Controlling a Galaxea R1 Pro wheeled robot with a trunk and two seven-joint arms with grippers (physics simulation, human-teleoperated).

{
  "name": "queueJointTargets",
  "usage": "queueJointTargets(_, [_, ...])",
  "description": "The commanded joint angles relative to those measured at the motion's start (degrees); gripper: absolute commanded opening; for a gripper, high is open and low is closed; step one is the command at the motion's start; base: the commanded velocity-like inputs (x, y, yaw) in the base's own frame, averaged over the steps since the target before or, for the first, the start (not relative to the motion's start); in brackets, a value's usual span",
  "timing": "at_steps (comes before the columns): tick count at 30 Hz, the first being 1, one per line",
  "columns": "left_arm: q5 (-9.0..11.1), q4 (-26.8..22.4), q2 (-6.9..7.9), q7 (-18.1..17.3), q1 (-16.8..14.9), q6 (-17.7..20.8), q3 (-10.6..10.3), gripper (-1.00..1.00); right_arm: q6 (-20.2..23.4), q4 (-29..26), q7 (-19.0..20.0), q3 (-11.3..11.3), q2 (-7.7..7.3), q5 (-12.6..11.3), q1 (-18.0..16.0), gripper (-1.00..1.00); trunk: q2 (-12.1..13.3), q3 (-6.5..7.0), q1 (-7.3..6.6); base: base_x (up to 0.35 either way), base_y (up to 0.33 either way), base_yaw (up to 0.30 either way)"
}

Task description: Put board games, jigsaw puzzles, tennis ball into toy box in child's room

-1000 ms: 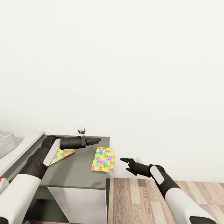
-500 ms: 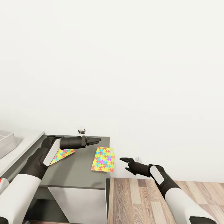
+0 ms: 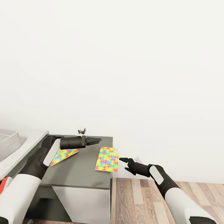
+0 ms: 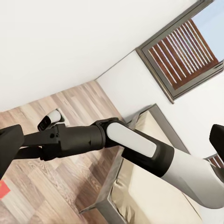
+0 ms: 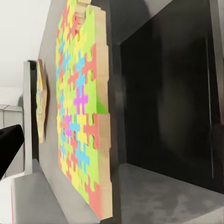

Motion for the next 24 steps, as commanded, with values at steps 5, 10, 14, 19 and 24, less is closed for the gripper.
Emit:
queueJointTargets(5, [0.07,0.02,0.04,-0.13,-0.05,0.23,-0.12,1.00,0.38,-0.01,0.02,-0.26,0.03,-0.03,-0.03,1.00,-0.03,-0.06,0.00,0.000,0.041,0.089])
queueJointTargets(10, [0.07,0.02,0.04,-0.13,-0.05,0.23,-0.13,1.00,0.38,-0.02,0.02,-0.26,0.03,-0.03,-0.03,1.00,-0.03,-0.06,0.00,0.000,0.010,0.023])
queueJointTargets(14, [0.07,0.02,0.04,-0.13,-0.05,0.23,-0.13,1.00,0.38,-0.03,0.02,-0.24,0.03,-0.03,-0.03,1.00,-0.03,-0.06,0.00,0.000,0.003,0.006])
queueJointTargets(19, [0.07,0.02,0.04,-0.13,-0.05,0.23,-0.13,1.00,0.38,-0.03,0.02,-0.23,0.04,-0.03,-0.03,1.00,-0.03,-0.06,0.00,0.000,0.001,0.003])
queueJointTargets(24, [0.07,0.02,0.01,-0.13,-0.05,0.23,-0.12,1.00,0.38,-0.03,0.02,-0.23,0.03,-0.03,-0.03,1.00,-0.03,-0.06,0.00,0.000,0.000,0.058])
